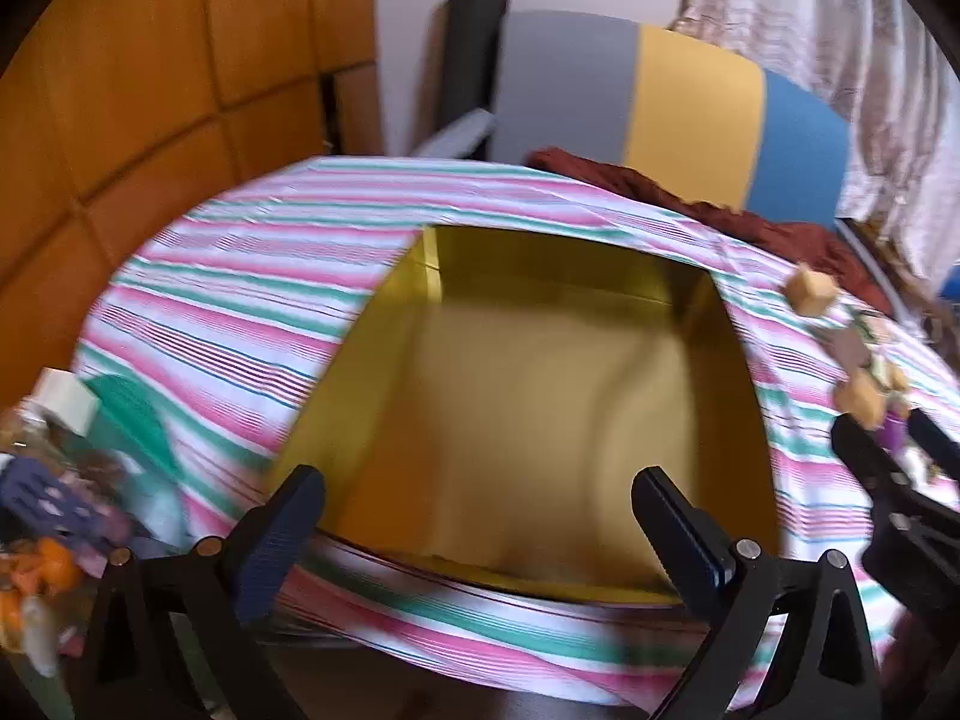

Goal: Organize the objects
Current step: 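Grasp the clear plastic bag with the right tool while the left tool approaches the block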

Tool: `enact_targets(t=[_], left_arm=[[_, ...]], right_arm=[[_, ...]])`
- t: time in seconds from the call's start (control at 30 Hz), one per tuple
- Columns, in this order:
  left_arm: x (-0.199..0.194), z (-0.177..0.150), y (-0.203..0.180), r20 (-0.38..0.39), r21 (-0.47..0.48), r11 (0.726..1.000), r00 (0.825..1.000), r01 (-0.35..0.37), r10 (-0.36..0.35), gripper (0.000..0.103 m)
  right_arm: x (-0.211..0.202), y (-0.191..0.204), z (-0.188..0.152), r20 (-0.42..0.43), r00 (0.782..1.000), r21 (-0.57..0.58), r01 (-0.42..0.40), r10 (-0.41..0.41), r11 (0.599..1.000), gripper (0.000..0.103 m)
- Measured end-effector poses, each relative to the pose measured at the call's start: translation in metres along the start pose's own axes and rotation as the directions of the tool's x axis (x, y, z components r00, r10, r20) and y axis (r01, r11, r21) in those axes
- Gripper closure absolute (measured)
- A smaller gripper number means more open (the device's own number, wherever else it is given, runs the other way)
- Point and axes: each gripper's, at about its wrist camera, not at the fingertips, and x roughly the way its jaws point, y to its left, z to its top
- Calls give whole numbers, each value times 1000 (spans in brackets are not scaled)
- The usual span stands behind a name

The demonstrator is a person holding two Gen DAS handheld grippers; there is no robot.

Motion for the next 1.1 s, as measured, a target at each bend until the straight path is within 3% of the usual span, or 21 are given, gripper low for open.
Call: enact_targets(t=[0.13,0.17,0.27,0.43,0.53,0.6,0.7,0.97,1.1], left_arm=[[2,-10,-7,-29,-43,980,980,195,-197,0],[1,-12,-10,-29,-52,973,974,223,-225,0],[-2,-13,-27,-33,-26,973,972,231,-232,0],[-11,-15,-67,-10,87,976,980,197,-197,0],[-15,-19,-84,-24,116,961,968,251,-250,0],[-16,-22,-97,-46,124,946,954,300,-296,0],[-16,-24,-121,-72,141,934,944,328,-321,0],[-14,-31,-171,-120,183,908,925,378,-361,0],[-5,-33,-195,-156,174,896,910,408,-384,0]], right_arm=[[-5,-32,-13,8,999,29,42,-42,999,3],[-5,-43,-17,0,998,40,59,-59,997,8],[-6,-79,-28,-18,995,71,99,-98,993,24],[-6,-157,-47,-54,980,180,197,-191,964,26],[-7,-198,-55,-55,967,232,254,-248,939,28],[-4,-214,-58,-57,961,230,277,-271,933,38],[14,-227,-61,-85,959,203,281,-269,938,50],[52,-247,-78,-173,971,238,205,-167,949,61],[45,-251,-86,-131,980,291,180,-147,940,66]])
